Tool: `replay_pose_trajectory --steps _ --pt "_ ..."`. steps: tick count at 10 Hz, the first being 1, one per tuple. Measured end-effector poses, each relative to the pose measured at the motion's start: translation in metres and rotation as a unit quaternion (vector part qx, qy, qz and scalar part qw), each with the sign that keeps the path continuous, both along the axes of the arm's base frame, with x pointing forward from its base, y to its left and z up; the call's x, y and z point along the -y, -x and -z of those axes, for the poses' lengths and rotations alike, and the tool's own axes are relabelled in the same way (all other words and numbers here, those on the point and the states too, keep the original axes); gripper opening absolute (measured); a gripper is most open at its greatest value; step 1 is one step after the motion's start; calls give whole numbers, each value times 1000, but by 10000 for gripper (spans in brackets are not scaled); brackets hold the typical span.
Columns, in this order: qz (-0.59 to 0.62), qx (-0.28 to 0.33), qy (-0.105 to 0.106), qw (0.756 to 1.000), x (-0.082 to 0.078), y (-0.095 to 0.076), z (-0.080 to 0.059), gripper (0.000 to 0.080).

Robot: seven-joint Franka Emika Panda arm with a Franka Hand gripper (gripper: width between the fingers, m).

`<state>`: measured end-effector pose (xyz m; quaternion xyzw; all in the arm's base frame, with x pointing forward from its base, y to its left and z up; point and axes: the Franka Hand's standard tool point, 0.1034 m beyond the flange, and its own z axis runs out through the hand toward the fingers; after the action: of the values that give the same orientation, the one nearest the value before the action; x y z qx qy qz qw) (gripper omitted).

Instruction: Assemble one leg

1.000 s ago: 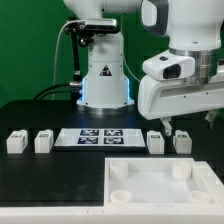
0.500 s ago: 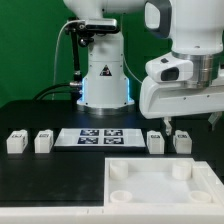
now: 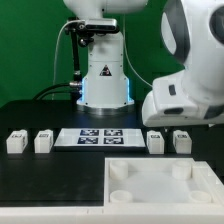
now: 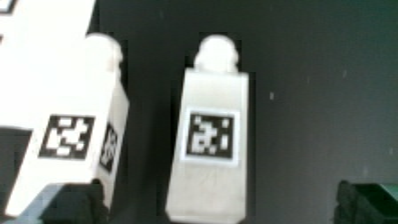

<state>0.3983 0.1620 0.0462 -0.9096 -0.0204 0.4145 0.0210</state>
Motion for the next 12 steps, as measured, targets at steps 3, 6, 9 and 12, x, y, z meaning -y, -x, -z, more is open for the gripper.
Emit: replay_pose_trajectory --steps 3,6,9,12 --pt "-2 -37 -3 999 -1 -6 5 648" --pt "-2 -43 2 999 -5 6 18 648" --pt "-6 -43 4 999 -10 22 37 648" --pt "-7 -43 3 999 -11 22 37 637"
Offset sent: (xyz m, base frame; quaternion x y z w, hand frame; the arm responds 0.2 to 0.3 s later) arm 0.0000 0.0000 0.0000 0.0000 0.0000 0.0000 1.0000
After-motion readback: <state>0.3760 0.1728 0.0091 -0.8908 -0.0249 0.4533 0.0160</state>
